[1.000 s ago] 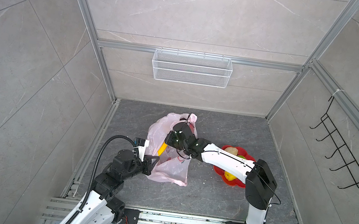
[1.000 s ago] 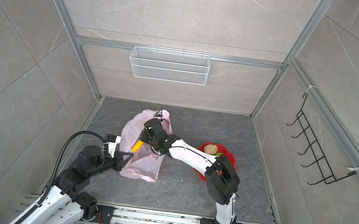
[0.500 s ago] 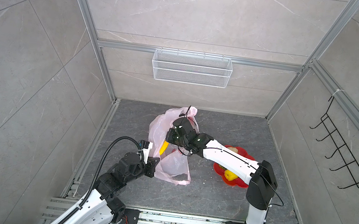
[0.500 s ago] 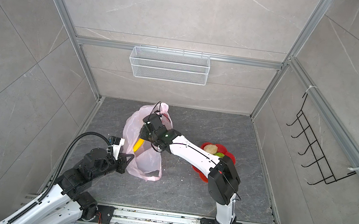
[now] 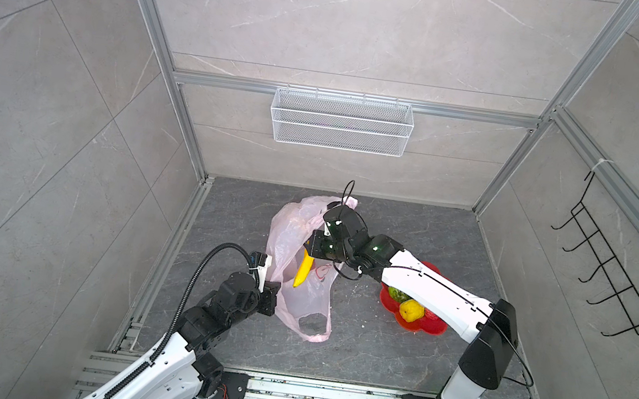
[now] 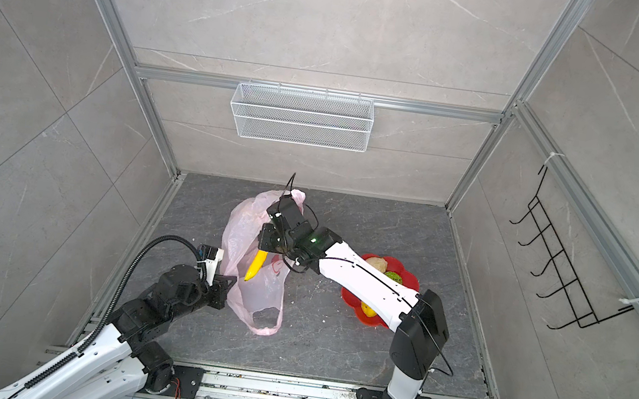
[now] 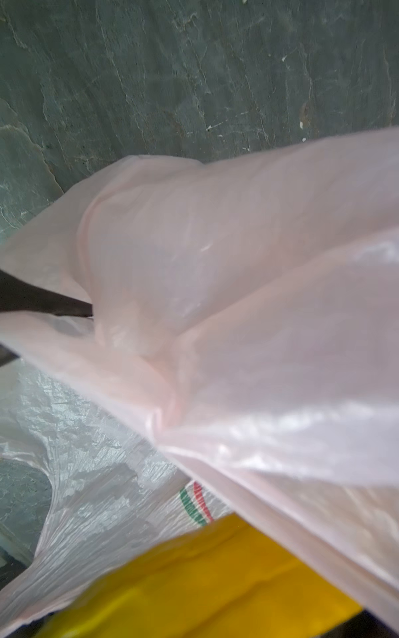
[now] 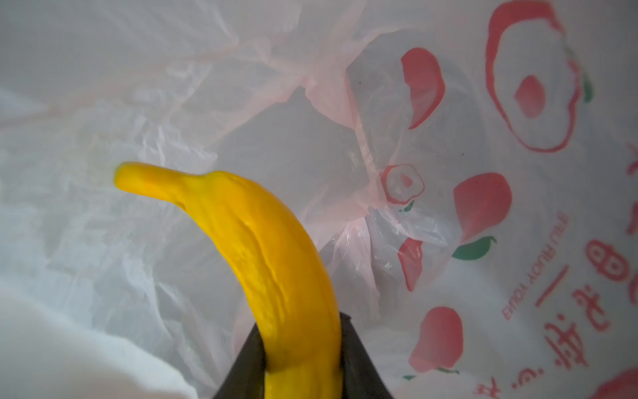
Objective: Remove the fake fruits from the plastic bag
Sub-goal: 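Lift the yellow banana up out of the bag mouth with the right gripper, then carry the banana over the red bowl while the left gripper releases the bag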
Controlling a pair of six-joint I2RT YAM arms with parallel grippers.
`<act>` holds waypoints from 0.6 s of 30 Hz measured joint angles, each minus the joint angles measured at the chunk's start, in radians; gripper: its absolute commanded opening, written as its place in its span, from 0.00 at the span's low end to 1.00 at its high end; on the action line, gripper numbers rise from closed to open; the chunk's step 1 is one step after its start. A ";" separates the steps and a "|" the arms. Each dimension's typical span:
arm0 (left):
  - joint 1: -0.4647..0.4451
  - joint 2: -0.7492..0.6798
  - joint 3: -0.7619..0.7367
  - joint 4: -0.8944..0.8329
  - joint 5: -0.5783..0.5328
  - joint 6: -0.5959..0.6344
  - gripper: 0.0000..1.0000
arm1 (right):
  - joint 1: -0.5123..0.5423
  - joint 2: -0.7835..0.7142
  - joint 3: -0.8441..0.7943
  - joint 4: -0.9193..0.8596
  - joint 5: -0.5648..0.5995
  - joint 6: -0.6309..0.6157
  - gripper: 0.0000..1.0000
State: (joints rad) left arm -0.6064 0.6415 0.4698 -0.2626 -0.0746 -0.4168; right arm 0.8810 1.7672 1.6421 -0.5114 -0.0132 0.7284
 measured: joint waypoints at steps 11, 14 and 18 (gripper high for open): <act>0.000 0.127 0.084 0.250 -0.205 0.133 0.04 | 0.005 -0.007 0.000 -0.222 -0.150 -0.071 0.13; 0.000 0.190 0.133 0.309 -0.260 0.182 0.04 | 0.020 -0.039 -0.005 -0.293 -0.152 -0.098 0.13; 0.016 0.249 0.165 0.337 -0.318 0.220 0.04 | 0.032 -0.154 -0.053 -0.367 -0.124 -0.113 0.14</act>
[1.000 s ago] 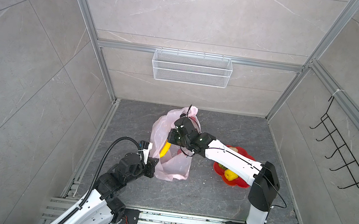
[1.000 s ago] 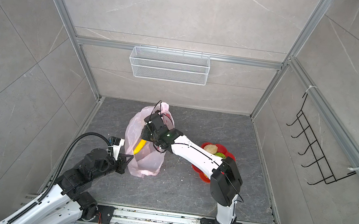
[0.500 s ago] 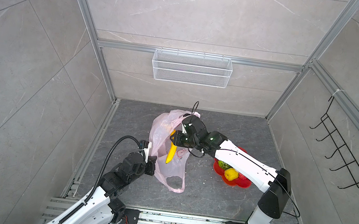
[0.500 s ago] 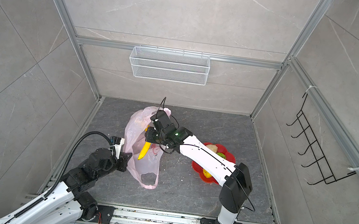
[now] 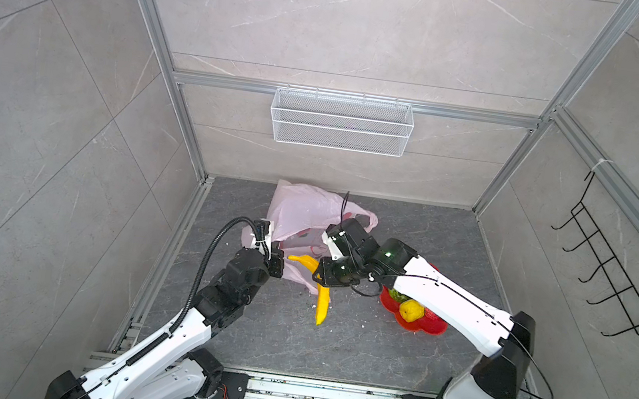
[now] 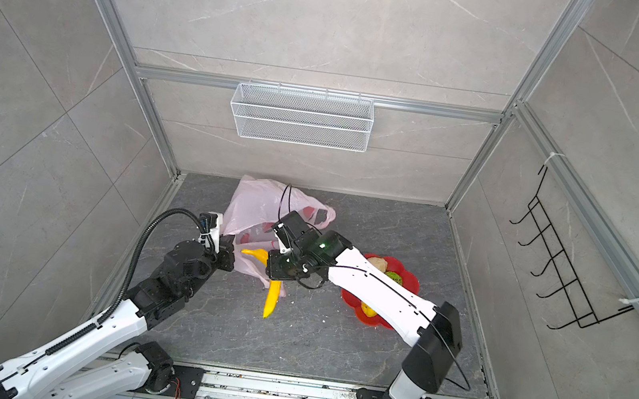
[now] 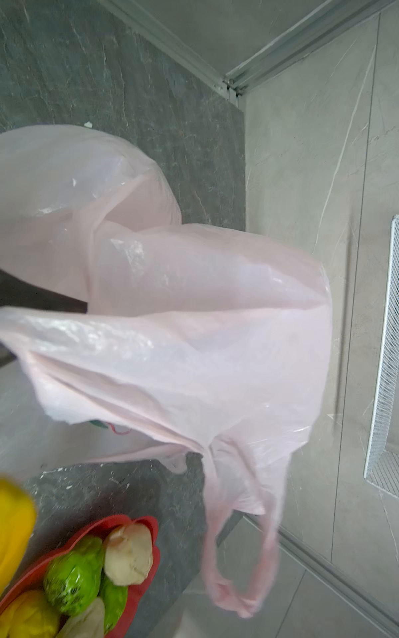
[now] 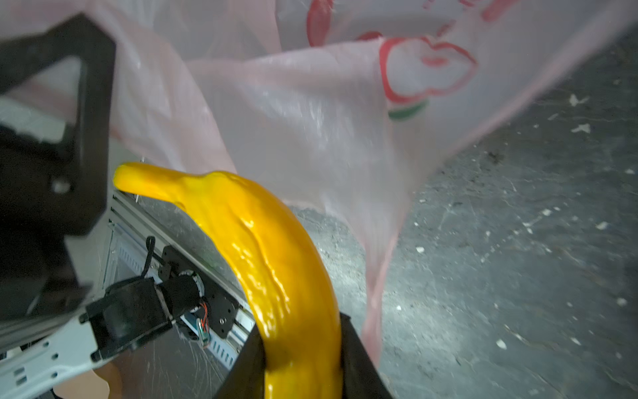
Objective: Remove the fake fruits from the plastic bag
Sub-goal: 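Carry the banana over the red bowl while the left gripper releases the bag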
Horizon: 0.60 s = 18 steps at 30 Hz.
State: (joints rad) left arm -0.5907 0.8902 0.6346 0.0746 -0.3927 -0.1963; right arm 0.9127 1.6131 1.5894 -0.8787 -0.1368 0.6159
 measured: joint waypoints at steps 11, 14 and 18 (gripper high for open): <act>0.070 0.050 0.090 -0.100 0.006 -0.004 0.05 | -0.119 -0.317 -0.116 -0.224 0.314 0.025 0.14; 0.070 0.045 0.091 -0.127 0.033 -0.026 0.06 | -0.219 -0.366 -0.184 -0.249 0.408 0.045 0.14; 0.070 0.030 0.090 -0.166 0.064 -0.051 0.07 | -0.372 -0.412 -0.308 -0.241 0.491 0.088 0.15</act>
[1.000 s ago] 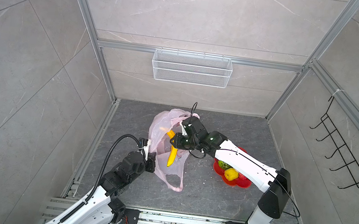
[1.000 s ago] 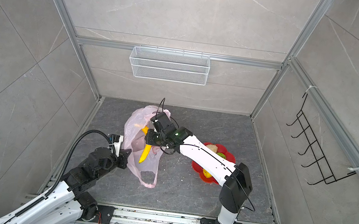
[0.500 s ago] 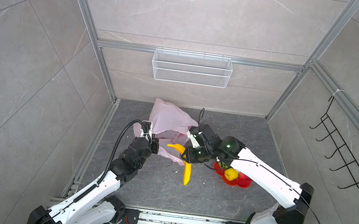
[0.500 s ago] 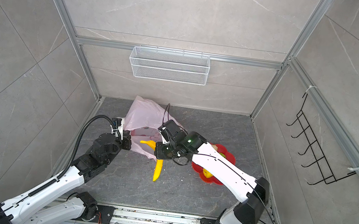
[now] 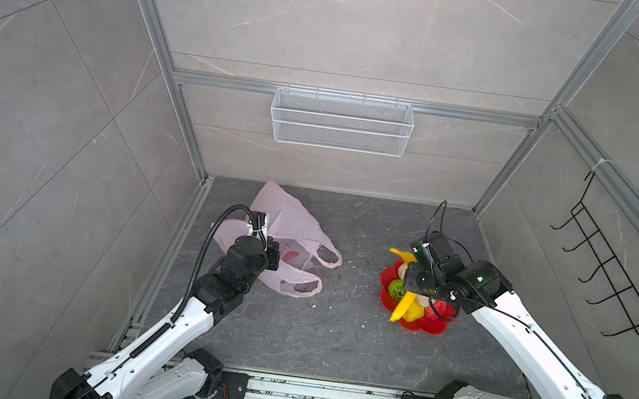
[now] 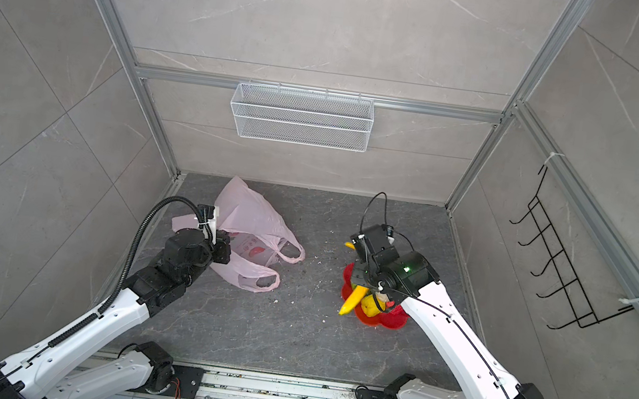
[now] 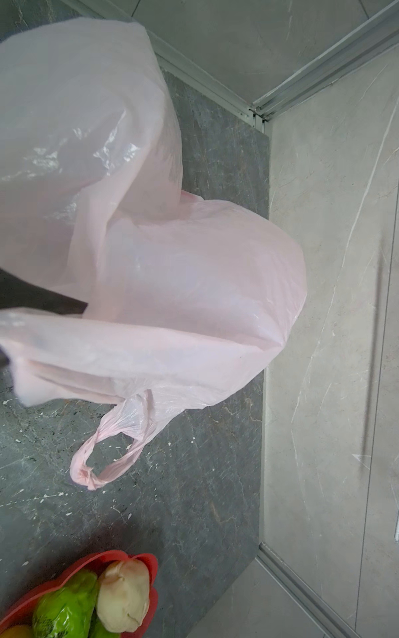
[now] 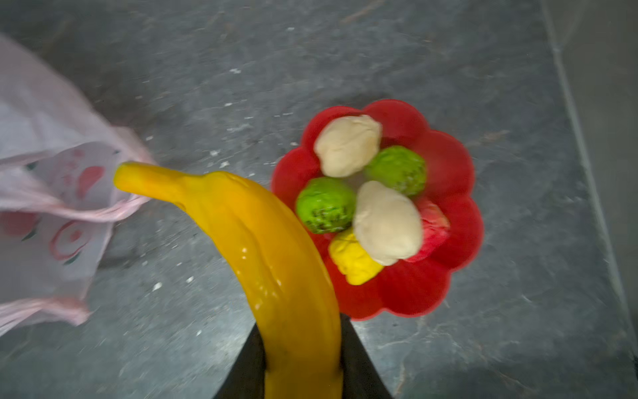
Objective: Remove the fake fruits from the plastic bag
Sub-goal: 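Carry the banana over the red bowl while the left gripper releases the bag, then lower the banana onto the fruits in the red bowl and open the right gripper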
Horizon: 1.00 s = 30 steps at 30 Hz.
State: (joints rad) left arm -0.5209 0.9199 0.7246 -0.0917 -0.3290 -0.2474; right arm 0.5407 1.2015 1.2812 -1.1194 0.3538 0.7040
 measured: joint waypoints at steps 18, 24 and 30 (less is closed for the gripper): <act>0.000 -0.018 -0.039 -0.016 0.050 -0.030 0.07 | -0.405 0.006 -0.272 0.173 -0.037 0.035 0.18; 0.000 -0.018 -0.039 -0.016 0.051 -0.039 0.07 | -0.418 0.051 -0.306 0.211 -0.055 0.009 0.20; 0.000 -0.017 -0.039 -0.016 0.053 -0.048 0.07 | -0.426 0.051 -0.330 0.232 -0.062 -0.008 0.22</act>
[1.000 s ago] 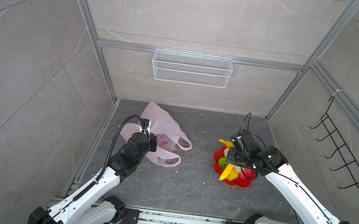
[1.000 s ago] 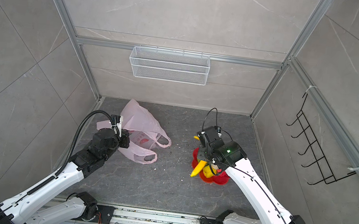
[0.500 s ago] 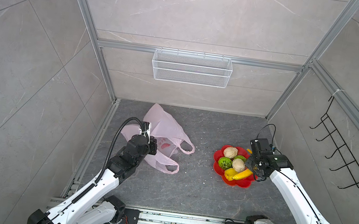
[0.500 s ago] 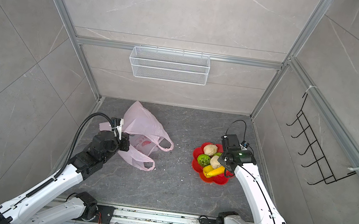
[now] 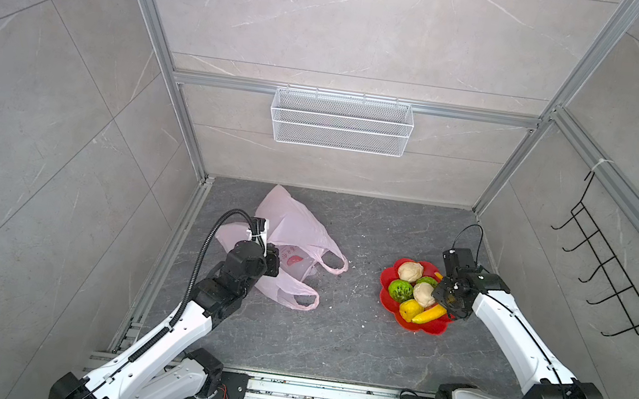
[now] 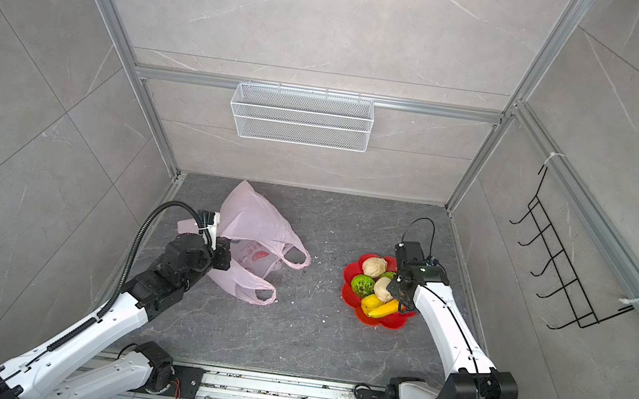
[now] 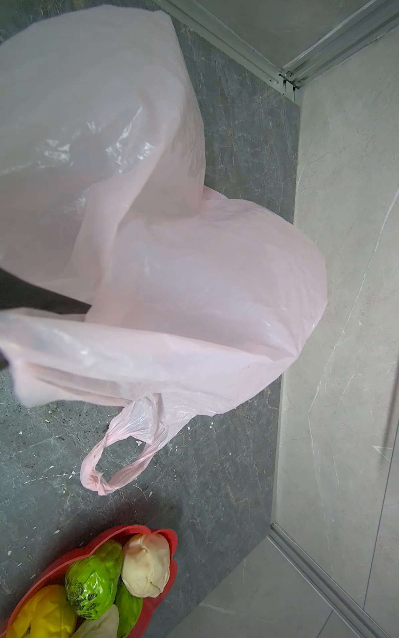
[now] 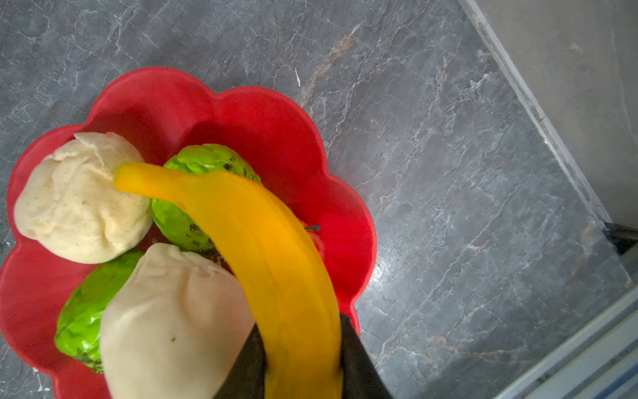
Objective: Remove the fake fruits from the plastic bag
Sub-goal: 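Lower the banana onto the fruits in the red bowl and open the right gripper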
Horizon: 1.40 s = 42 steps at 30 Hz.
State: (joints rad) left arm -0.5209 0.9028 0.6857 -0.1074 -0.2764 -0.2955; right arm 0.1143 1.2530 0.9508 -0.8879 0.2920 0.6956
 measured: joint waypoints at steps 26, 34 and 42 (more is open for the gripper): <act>0.000 0.001 0.000 0.000 0.020 -0.004 0.08 | -0.008 0.050 -0.046 0.041 -0.004 -0.019 0.48; 0.000 -0.010 -0.001 0.000 0.019 -0.004 0.08 | -0.008 -0.013 -0.022 -0.002 -0.003 -0.020 0.51; 0.000 0.002 -0.002 -0.002 0.016 0.008 0.28 | -0.091 -0.077 0.140 -0.064 0.019 -0.107 0.51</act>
State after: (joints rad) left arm -0.5209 0.9043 0.6842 -0.1089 -0.2604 -0.2871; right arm 0.0235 1.1759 1.0908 -0.9516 0.3107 0.5888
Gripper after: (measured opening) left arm 0.160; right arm 0.529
